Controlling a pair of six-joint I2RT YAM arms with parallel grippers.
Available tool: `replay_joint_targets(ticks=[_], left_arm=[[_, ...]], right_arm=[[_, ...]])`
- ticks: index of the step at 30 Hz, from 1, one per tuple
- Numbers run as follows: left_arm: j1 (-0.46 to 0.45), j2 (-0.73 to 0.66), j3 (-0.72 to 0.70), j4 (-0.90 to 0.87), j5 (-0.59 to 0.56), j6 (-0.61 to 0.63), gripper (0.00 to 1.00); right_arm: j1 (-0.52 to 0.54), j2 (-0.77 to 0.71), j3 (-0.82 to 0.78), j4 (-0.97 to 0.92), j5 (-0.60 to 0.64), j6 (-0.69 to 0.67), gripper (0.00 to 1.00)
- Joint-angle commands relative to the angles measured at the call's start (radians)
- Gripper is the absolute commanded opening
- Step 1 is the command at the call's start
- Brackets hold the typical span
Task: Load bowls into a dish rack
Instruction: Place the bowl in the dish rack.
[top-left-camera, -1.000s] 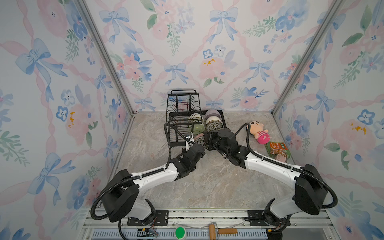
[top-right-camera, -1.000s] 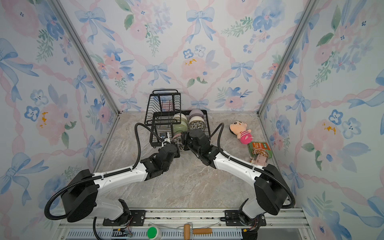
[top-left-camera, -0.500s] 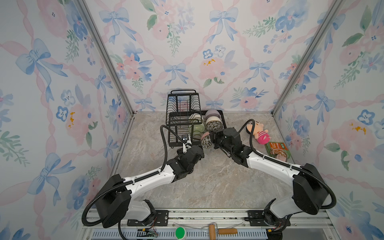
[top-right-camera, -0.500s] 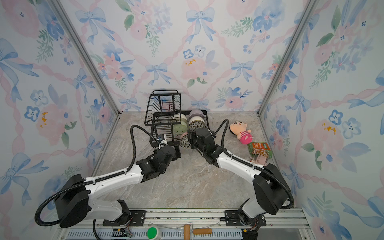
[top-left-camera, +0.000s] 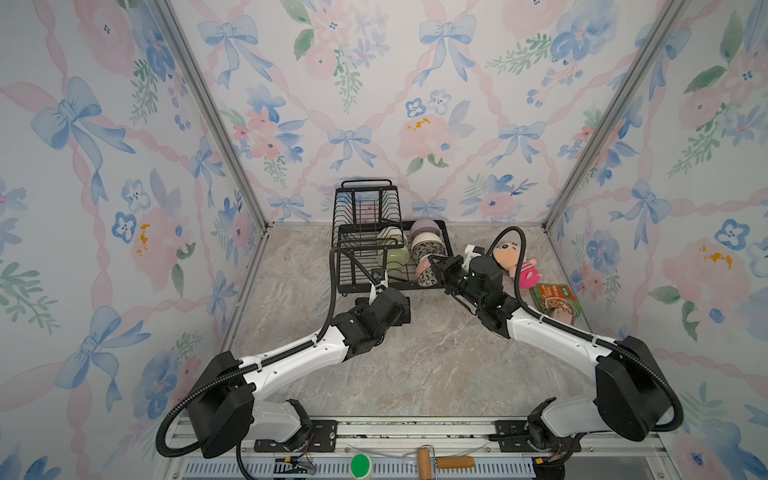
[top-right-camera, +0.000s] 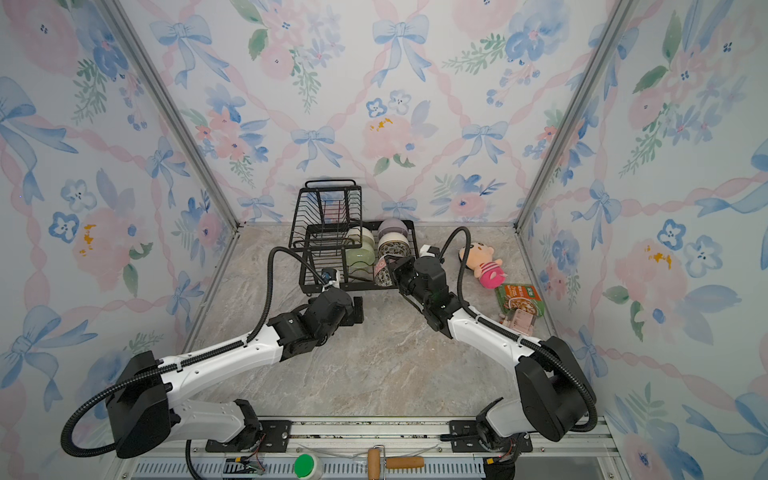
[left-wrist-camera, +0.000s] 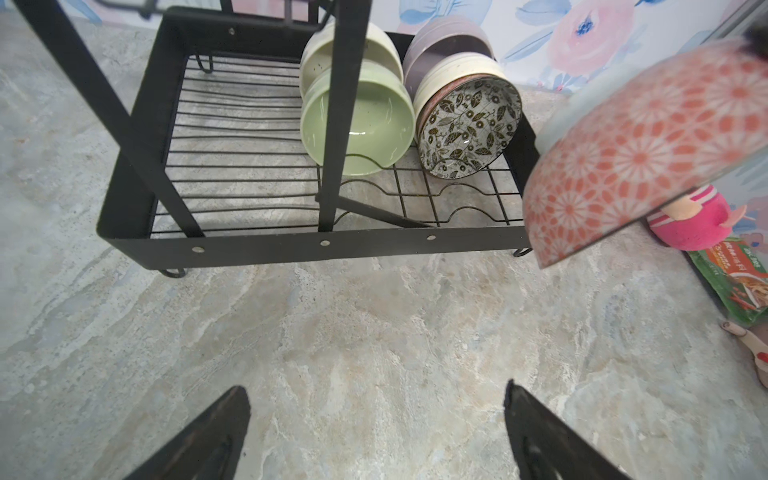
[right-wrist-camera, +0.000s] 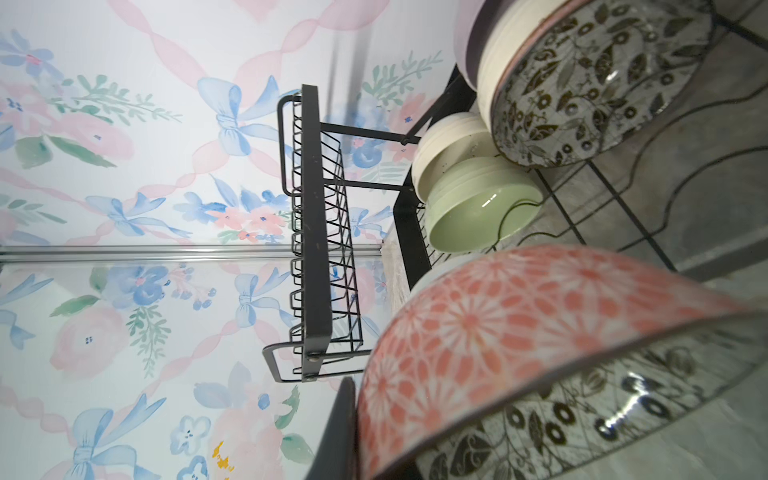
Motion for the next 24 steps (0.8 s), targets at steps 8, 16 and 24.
replay_joint_targets(ticks=[8,16,24], left_arm=[[0.047,0.104,0.073,0.18,0.08,0.276,0.98],[0.093,0.134,0.049,0.268,0.143,0.277,0.98],[0.122,0.142,0.055,0.265,0.173,0.292,0.98]], right_arm=[[-0.093,0.126,-0.018,0.383,-0.032,-0.146,0.0],[-0.14,0.279,0.054,0.454,-0.061,-0.128,0.0],[-0.143,0.444,0.164,0.534,-0.114,-0.087,0.0]])
